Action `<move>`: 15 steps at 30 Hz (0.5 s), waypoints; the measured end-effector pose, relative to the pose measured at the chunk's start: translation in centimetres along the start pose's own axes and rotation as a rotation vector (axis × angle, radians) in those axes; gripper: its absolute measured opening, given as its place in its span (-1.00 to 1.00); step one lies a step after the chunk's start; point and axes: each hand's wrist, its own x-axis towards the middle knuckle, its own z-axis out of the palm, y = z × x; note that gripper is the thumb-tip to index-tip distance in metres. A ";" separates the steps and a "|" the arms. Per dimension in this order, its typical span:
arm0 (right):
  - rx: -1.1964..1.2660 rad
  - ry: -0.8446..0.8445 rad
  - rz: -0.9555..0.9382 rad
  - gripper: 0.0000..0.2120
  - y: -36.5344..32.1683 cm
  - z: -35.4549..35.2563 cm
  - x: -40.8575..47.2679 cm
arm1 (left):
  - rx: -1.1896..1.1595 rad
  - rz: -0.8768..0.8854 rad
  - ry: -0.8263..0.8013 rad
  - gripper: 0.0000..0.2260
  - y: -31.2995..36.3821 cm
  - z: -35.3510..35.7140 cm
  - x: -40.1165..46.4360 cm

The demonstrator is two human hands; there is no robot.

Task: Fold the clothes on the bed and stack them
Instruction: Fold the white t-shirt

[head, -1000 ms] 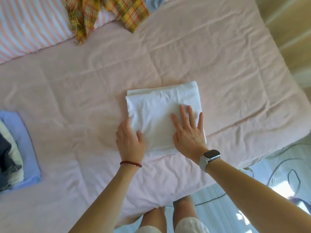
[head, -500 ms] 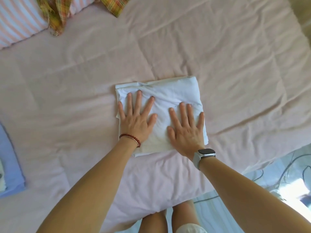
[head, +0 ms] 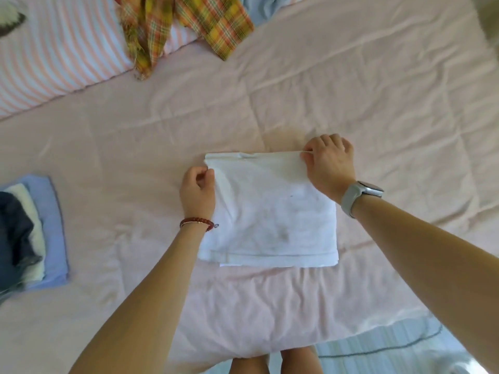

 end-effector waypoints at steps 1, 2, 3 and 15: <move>-0.012 0.011 -0.007 -0.77 0.1 0.2 0.2 | -0.008 -0.001 0.020 -0.89 0.3 0.2 0.3; -0.004 0.030 0.002 -0.78 0.2 0.4 0.1 | 0.005 -0.018 0.038 -0.88 0.4 0.4 0.7; 0.020 0.049 0.030 -0.78 0.3 0.7 -0.2 | 0.038 -0.051 0.050 -0.88 0.2 0.6 1.0; 0.733 -0.154 0.550 -0.48 -0.3 1.4 -8.8 | 0.032 -0.342 -0.468 -0.62 -1.9 -1.7 -1.1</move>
